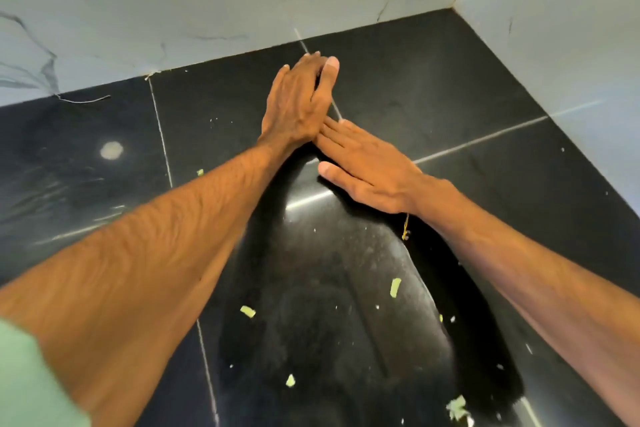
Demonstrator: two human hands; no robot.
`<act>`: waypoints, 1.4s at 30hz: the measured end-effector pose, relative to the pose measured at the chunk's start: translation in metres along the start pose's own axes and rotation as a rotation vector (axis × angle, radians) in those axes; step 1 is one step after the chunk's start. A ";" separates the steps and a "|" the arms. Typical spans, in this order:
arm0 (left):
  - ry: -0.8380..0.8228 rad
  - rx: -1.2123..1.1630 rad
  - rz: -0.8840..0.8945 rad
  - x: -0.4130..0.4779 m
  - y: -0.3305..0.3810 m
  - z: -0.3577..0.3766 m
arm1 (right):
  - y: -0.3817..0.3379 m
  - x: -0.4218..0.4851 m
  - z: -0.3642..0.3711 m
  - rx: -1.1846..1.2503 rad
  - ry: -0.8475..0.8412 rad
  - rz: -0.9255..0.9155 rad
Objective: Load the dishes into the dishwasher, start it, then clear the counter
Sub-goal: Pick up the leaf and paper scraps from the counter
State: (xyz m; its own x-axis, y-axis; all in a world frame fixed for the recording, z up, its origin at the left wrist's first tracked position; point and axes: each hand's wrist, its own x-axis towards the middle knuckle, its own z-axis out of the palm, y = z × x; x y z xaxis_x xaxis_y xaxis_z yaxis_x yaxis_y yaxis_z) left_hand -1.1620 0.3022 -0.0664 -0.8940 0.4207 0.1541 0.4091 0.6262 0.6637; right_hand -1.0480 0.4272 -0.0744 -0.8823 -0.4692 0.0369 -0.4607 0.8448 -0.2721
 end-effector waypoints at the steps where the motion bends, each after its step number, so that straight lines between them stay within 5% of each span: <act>1: -0.018 -0.009 -0.003 -0.001 0.001 -0.001 | -0.007 -0.007 0.003 0.004 -0.002 0.016; 9: -0.161 0.067 0.057 -0.009 0.005 -0.011 | -0.083 -0.055 0.017 0.110 0.016 0.107; 16: -0.393 0.283 0.426 -0.046 -0.010 -0.016 | -0.147 -0.098 0.018 0.393 0.044 0.227; 20: -0.489 0.244 0.567 -0.107 -0.017 -0.028 | -0.138 -0.146 -0.012 0.453 0.473 0.498; 22: -0.527 0.198 0.612 -0.132 -0.020 -0.032 | -0.115 -0.171 -0.017 0.328 0.488 0.736; 24: -0.532 0.169 0.615 -0.151 -0.018 -0.034 | -0.105 -0.179 -0.008 0.189 0.268 0.892; 27: -0.553 0.133 0.624 -0.184 -0.012 -0.033 | -0.131 -0.167 0.021 0.048 0.122 0.826; 31: -0.611 -0.209 0.464 -0.236 0.000 -0.044 | -0.211 -0.166 0.035 0.381 0.248 0.715; 36: -0.677 -0.373 0.346 -0.272 0.014 -0.064 | -0.263 -0.244 0.026 0.442 0.679 1.082; 39: -0.651 -0.361 0.360 -0.283 0.017 -0.067 | -0.288 -0.288 0.045 0.331 0.569 1.375; 42: -0.619 -0.311 0.372 -0.285 0.013 -0.066 | -0.310 -0.275 0.071 0.127 0.366 1.437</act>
State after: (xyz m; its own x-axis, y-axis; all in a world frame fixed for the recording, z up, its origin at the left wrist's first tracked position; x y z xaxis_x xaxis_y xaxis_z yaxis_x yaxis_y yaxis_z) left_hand -0.9138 0.1468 -0.0534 -0.4069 0.9129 0.0314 0.5102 0.1986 0.8368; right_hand -0.6560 0.2762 -0.0682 -0.5467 0.8312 -0.1010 0.7979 0.4806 -0.3637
